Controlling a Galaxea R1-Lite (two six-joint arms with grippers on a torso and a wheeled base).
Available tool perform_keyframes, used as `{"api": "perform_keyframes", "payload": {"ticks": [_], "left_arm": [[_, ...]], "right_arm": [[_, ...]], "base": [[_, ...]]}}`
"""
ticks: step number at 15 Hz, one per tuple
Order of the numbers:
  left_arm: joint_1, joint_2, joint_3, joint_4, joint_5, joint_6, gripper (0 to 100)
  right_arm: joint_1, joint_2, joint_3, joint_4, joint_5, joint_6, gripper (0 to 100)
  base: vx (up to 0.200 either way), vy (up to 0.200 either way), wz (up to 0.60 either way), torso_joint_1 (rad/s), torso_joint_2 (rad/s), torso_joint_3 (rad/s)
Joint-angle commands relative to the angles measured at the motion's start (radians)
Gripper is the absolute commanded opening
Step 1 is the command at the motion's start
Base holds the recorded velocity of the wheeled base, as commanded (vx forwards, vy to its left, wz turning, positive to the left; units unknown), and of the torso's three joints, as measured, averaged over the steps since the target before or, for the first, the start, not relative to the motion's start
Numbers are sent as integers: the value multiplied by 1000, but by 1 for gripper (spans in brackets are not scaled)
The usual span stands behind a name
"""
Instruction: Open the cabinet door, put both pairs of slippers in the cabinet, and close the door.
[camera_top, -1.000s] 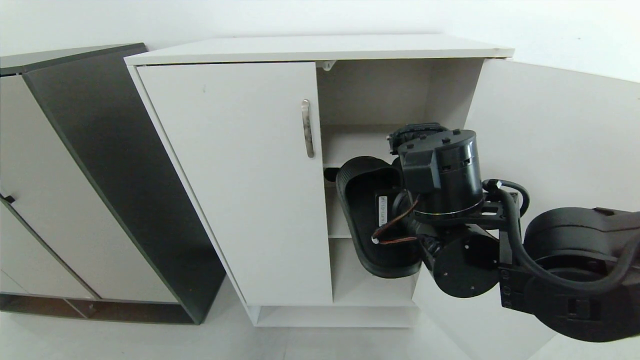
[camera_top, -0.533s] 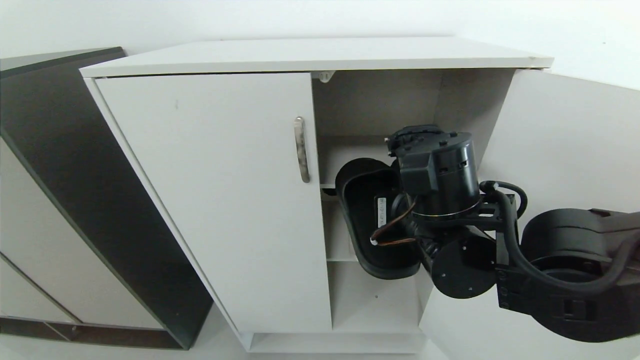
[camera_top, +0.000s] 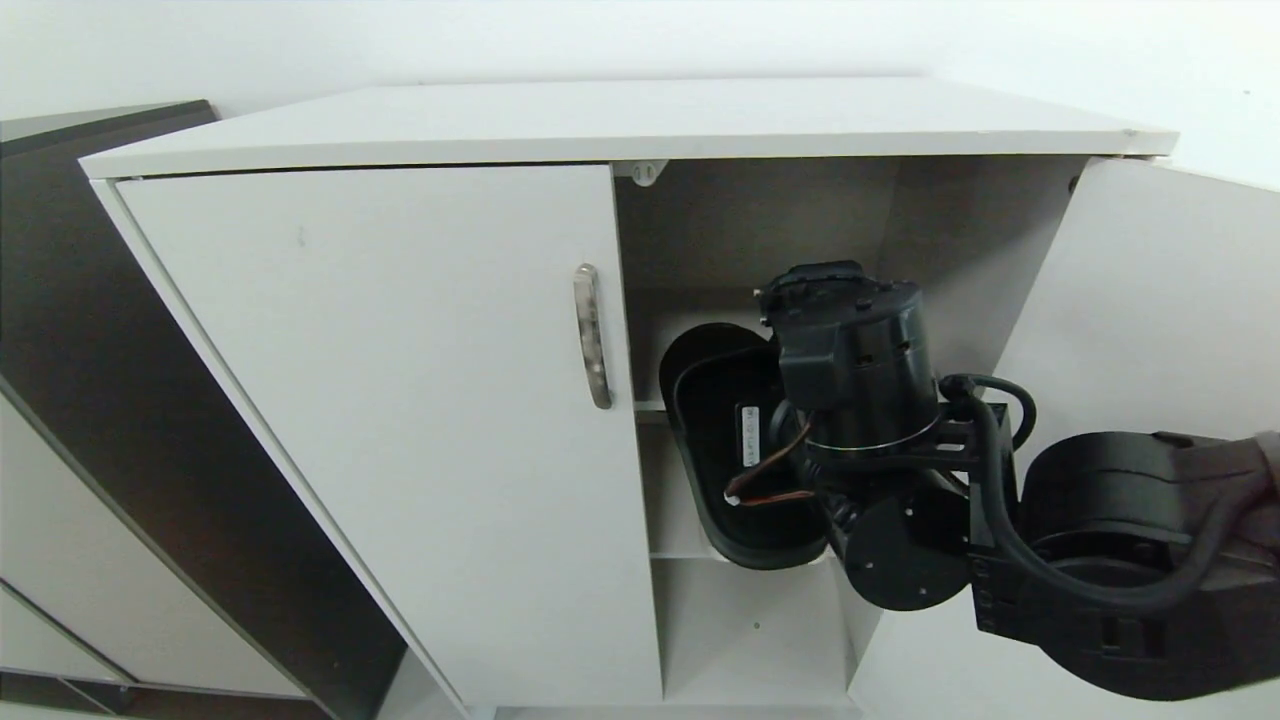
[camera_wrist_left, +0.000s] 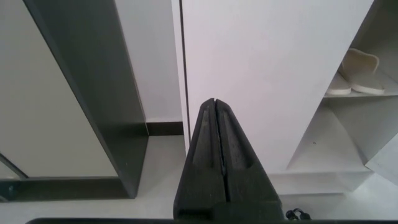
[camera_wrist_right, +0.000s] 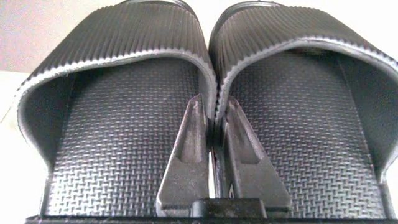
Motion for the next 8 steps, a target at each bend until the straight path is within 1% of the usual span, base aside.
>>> {"api": "perform_keyframes", "payload": {"ticks": [1, 3, 5, 8], "left_arm": [[0, 1, 0, 0, 1, 0, 0], [0, 1, 0, 0, 1, 0, 0], [1, 1, 0, 0, 1, 0, 0], [0, 1, 0, -1, 1, 0, 0]], "right_arm": [[-3, 39, -13, -27, 0, -3, 0], [-25, 51, -27, -30, 20, -3, 0], [-66, 51, -34, -27, 76, -3, 0], [-120, 76, -97, -19, 80, -6, 0]], "base": [[0, 0, 0, 0, 0, 0], [0, 0, 0, 0, 0, 0], [0, 0, 0, 0, 0, 0], [0, 0, 0, 0, 0, 0]]}}
